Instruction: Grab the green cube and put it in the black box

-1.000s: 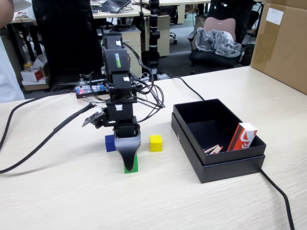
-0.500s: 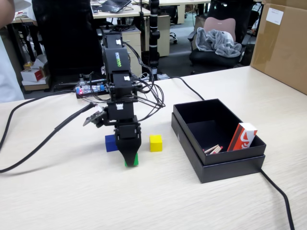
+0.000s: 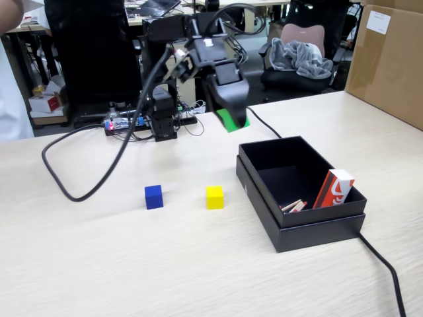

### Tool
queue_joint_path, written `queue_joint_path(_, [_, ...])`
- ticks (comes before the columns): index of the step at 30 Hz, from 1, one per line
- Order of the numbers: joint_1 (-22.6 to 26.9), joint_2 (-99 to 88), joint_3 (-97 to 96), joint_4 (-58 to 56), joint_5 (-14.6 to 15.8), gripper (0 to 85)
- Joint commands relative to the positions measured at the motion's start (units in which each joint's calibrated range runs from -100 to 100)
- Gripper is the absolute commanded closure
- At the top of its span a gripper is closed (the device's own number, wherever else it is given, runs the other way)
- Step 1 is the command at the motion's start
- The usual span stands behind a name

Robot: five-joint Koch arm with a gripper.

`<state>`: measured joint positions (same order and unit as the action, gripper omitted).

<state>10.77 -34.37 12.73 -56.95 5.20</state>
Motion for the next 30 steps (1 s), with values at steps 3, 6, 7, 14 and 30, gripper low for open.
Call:
queue_joint_path(3, [3.5,0.6,3.3,-0.4,1.3,83.1])
queue_joint_path(6, [4.2,6.1,3.6,-0.4,1.4,83.0])
queue_joint_path(7, [4.3,8.3,3.9,-0.4,1.4,83.0])
queue_joint_path(14, [4.1,28.6,12.1,-0.4,1.4,83.0])
queue_joint_path(30, [4.0,44.3,14.5,-0.3,1.2,76.5])
